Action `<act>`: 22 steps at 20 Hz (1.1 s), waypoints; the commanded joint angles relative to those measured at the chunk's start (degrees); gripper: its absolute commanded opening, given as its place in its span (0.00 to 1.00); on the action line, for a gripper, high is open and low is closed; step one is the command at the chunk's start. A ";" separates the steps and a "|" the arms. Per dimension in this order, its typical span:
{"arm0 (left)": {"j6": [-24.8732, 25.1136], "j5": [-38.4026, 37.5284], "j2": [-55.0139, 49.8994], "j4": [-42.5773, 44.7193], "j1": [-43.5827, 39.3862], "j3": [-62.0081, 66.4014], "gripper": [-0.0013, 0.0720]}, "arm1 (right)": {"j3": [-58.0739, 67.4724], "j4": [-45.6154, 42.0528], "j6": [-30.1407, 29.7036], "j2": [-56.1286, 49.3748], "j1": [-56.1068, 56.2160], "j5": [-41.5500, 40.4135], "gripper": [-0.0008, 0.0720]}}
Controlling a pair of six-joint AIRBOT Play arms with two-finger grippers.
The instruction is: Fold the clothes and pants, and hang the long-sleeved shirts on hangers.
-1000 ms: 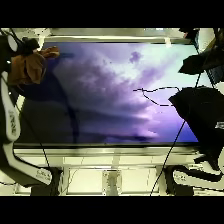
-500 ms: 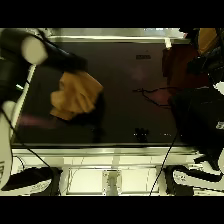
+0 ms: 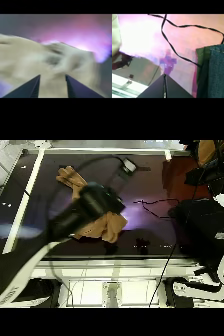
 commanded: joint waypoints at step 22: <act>-38.40 32.26 45.72 -42.23 56.41 -77.26 0.56 | -1.11 17.97 1.99 -8.15 0.63 -0.66 0.49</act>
